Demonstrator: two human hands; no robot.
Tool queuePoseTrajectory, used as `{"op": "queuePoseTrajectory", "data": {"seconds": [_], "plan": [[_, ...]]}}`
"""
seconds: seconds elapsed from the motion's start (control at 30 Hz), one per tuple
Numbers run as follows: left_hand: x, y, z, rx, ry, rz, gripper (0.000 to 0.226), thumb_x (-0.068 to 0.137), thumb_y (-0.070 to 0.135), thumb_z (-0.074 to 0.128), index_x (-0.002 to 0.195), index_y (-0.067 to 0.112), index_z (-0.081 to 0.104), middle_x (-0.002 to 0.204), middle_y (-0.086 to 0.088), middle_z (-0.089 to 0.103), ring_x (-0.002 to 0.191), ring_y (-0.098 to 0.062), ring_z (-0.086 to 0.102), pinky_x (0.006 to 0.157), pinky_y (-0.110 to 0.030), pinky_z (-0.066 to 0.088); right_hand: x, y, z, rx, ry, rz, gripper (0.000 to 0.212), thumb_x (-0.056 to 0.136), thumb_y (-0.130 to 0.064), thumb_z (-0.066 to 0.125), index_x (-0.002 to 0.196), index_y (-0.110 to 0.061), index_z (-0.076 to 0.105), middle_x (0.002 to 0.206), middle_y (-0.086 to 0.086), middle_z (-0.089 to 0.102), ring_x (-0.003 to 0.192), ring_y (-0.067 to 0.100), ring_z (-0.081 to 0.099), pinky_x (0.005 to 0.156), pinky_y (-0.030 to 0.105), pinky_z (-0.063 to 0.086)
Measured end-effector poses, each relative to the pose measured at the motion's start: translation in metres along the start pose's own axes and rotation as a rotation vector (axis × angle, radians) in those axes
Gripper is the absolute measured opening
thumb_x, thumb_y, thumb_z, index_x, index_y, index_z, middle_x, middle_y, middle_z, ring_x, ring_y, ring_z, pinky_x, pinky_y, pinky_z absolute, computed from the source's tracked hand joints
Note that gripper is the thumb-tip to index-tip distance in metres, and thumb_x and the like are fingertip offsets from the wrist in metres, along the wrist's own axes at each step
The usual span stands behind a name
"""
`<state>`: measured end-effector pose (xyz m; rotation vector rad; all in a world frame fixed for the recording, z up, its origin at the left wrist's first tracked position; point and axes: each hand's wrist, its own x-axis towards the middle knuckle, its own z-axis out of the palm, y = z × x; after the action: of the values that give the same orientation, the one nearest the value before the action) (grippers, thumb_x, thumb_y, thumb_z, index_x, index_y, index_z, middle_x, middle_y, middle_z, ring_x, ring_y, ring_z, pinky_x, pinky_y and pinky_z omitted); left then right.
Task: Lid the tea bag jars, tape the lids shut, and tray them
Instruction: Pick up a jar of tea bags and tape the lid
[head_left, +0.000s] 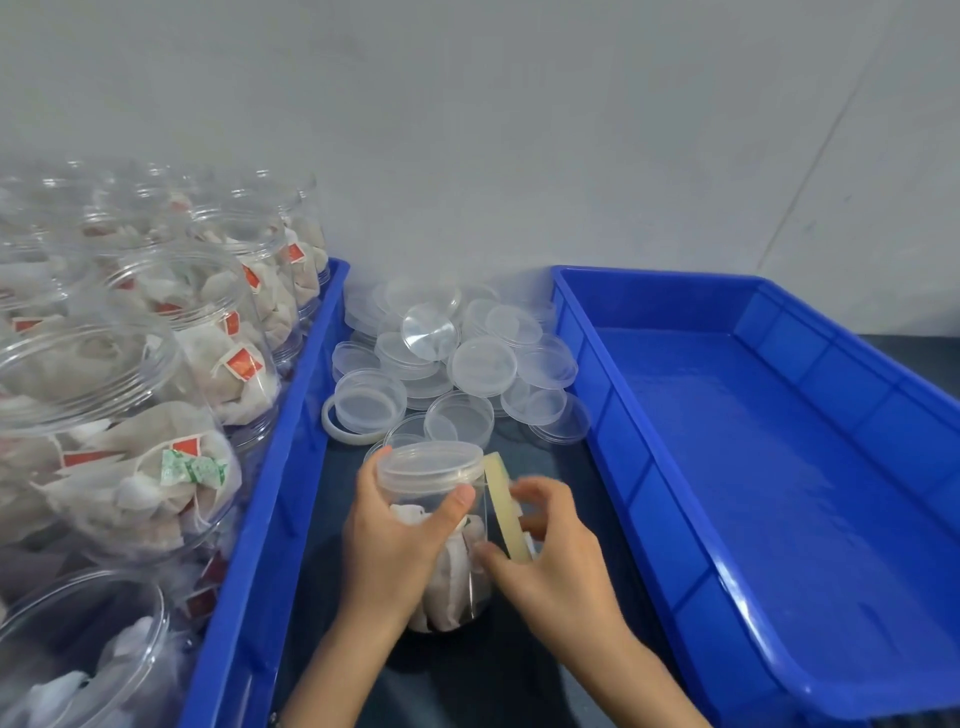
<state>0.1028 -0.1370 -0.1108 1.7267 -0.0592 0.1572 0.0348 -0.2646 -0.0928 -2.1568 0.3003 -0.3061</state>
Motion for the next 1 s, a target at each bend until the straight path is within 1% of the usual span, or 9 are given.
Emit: {"op": "queuePoseTrajectory", "data": {"seconds": [0.1, 0.17, 0.27, 0.37, 0.6, 0.73, 0.83, 0.9, 1.0], "plan": [[-0.001, 0.0, 0.001, -0.019, -0.015, 0.029, 0.075, 0.058, 0.048, 0.083, 0.119, 0.037, 0.042, 0.107, 0.021, 0.056, 0.103, -0.006, 0.055, 0.079, -0.013, 0.039, -0.002, 0.009, -0.002, 0.007, 0.058, 0.099, 0.036, 0.062, -0.061, 0.062, 0.074, -0.029, 0.049, 0.064, -0.015, 0.061, 0.056, 0.001, 0.053, 0.055, 0.023, 0.043], [-0.001, 0.002, 0.001, -0.037, -0.024, 0.025, 0.084, 0.048, 0.06, 0.075, 0.121, 0.036, 0.042, 0.109, 0.02, 0.056, 0.105, -0.006, 0.055, 0.085, -0.02, 0.041, 0.0, 0.005, -0.014, 0.011, 0.075, 0.072, 0.045, 0.06, -0.06, 0.066, 0.064, -0.019, 0.05, 0.05, -0.008, 0.051, 0.049, 0.006, 0.043, 0.053, 0.03, 0.038], [0.002, 0.002, -0.003, -0.074, -0.065, 0.015, 0.092, 0.042, 0.064, 0.07, 0.124, 0.031, 0.043, 0.112, 0.018, 0.057, 0.108, -0.009, 0.056, 0.092, -0.027, 0.044, 0.002, -0.008, -0.043, -0.266, 0.12, -0.053, 0.063, 0.051, -0.08, 0.053, 0.059, -0.017, 0.051, 0.049, -0.008, 0.049, 0.048, 0.008, 0.042, 0.049, 0.021, 0.032], [0.001, 0.003, -0.004, -0.085, -0.111, 0.022, 0.105, 0.041, 0.063, 0.072, 0.131, 0.017, 0.044, 0.119, 0.005, 0.059, 0.114, -0.013, 0.055, 0.099, -0.035, 0.043, 0.0, -0.019, -0.063, -0.46, 0.183, -0.177, 0.066, 0.05, -0.085, 0.037, 0.058, -0.021, 0.051, 0.046, -0.008, 0.047, 0.05, 0.007, 0.045, 0.049, 0.017, 0.03], [0.004, 0.006, -0.007, -0.127, -0.156, 0.032, 0.085, 0.052, 0.036, 0.077, 0.129, 0.015, 0.05, 0.116, 0.004, 0.062, 0.112, -0.012, 0.057, 0.097, -0.028, 0.044, 0.016, -0.01, -0.062, -0.462, 0.255, -0.145, 0.051, 0.078, -0.056, 0.007, 0.069, -0.023, 0.045, 0.048, -0.004, 0.04, 0.05, 0.013, 0.04, 0.055, 0.032, 0.035], [-0.001, 0.015, -0.01, -0.214, -0.217, 0.018, 0.075, 0.043, 0.045, 0.082, 0.111, 0.029, 0.057, 0.102, 0.011, 0.07, 0.103, -0.002, 0.062, 0.086, -0.014, 0.046, 0.035, 0.003, -0.057, -0.491, 0.268, -0.06, 0.02, 0.094, -0.024, 0.027, 0.088, -0.022, 0.046, 0.059, -0.002, 0.051, 0.052, 0.015, 0.043, 0.05, 0.027, 0.029], [-0.005, 0.025, -0.014, -0.31, -0.261, 0.012, 0.086, 0.031, 0.062, 0.083, 0.106, 0.029, 0.058, 0.1, 0.018, 0.07, 0.096, 0.003, 0.063, 0.076, -0.008, 0.046, 0.045, 0.006, -0.057, -0.495, 0.26, -0.027, 0.015, 0.092, -0.016, 0.03, 0.091, -0.024, 0.043, 0.054, -0.005, 0.045, 0.048, 0.011, 0.038, 0.046, 0.028, 0.022], [-0.005, 0.03, -0.016, -0.351, -0.284, 0.001, 0.098, 0.028, 0.071, 0.081, 0.111, 0.024, 0.058, 0.102, 0.015, 0.071, 0.098, -0.001, 0.064, 0.078, -0.012, 0.049, 0.049, 0.005, -0.057, -0.484, 0.264, -0.031, 0.016, 0.091, -0.016, 0.03, 0.092, -0.022, 0.045, 0.054, -0.005, 0.045, 0.048, 0.013, 0.038, 0.046, 0.029, 0.023], [-0.003, 0.033, -0.017, -0.395, -0.365, -0.038, 0.109, 0.026, 0.07, 0.082, 0.118, 0.017, 0.057, 0.106, 0.003, 0.071, 0.105, -0.016, 0.065, 0.092, -0.034, 0.051, 0.055, 0.001, -0.055, -0.467, 0.257, -0.03, 0.017, 0.092, -0.017, 0.03, 0.095, -0.02, 0.046, 0.056, -0.003, 0.048, 0.049, 0.014, 0.04, 0.047, 0.029, 0.027]]}}
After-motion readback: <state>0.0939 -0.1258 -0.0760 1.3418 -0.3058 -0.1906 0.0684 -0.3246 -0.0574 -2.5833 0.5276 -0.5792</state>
